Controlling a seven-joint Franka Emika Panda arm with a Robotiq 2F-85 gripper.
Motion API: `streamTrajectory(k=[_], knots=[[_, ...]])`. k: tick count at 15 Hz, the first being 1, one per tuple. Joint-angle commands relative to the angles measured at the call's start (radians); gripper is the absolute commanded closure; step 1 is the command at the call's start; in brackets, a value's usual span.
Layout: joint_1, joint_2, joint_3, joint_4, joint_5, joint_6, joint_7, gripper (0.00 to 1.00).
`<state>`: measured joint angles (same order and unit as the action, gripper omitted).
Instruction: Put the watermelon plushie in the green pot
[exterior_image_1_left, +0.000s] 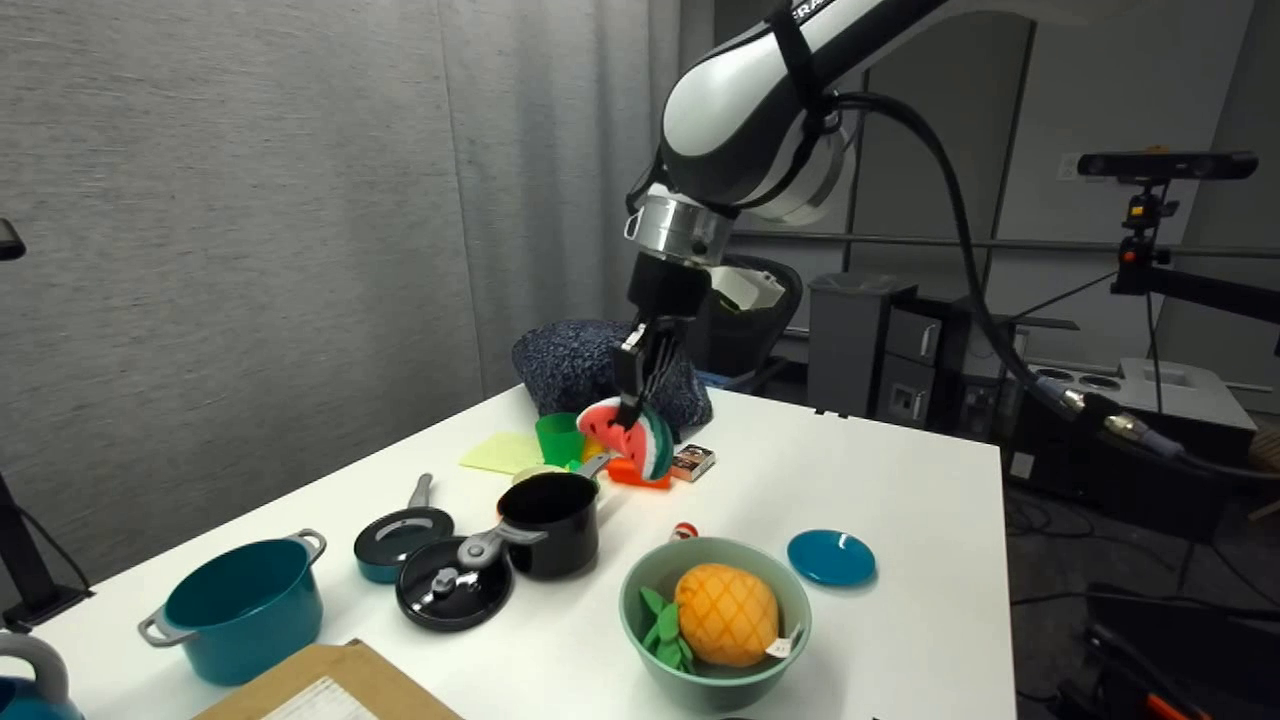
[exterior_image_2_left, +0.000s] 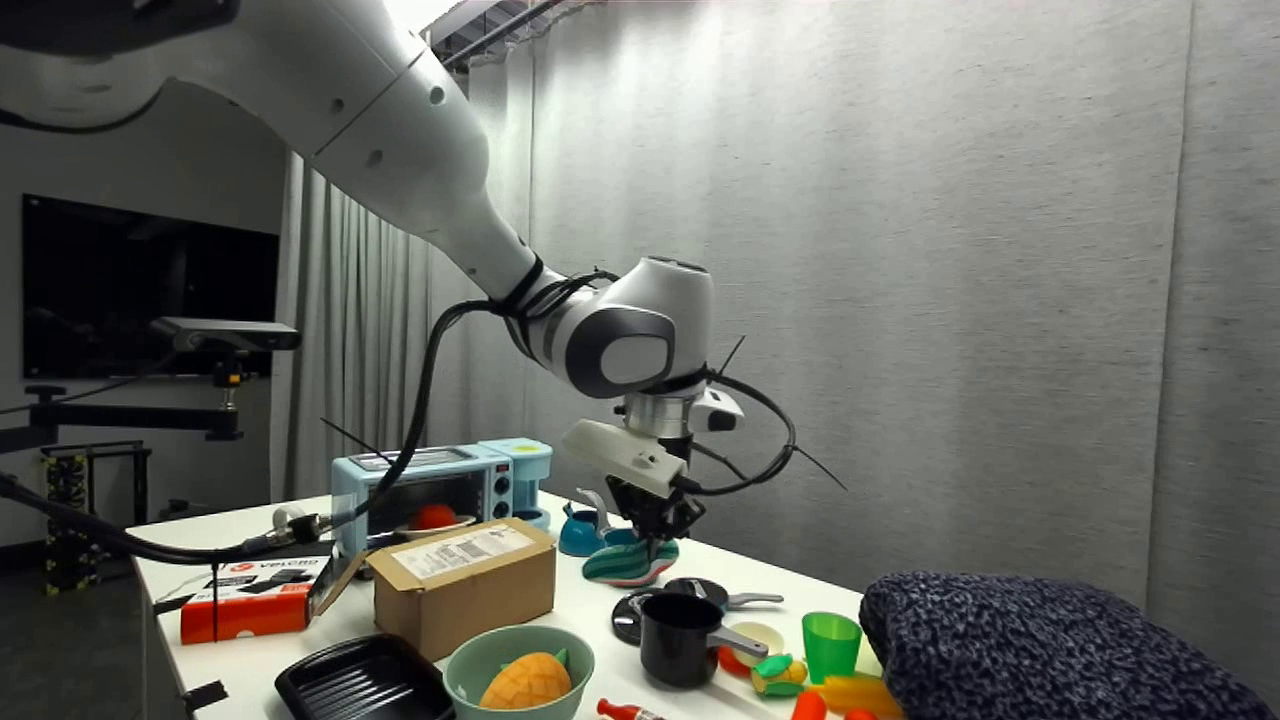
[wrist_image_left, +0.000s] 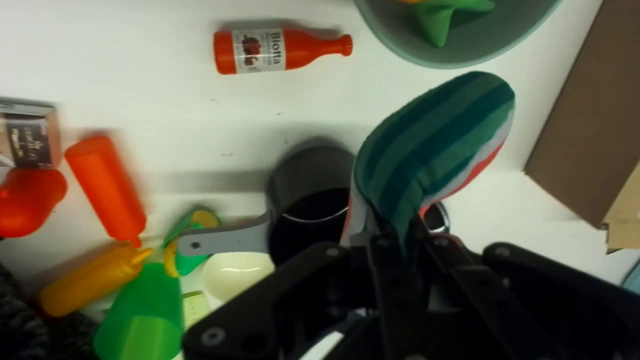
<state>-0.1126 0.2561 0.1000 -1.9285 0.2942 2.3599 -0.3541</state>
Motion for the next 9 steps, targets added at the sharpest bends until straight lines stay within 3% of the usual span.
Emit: streamTrajectory(k=[1,5,9], knots=[[0.038,-0.053,0.033,-0.055,0.002,-0.078,-0.109,0.98],[0.076,-0.051,0.058,-0.068,-0.017,-0.195,-0.210,0.98],[0.115,-0.039,0.048,-0.082,-0.144,-0.320,-0.242,0.98]])
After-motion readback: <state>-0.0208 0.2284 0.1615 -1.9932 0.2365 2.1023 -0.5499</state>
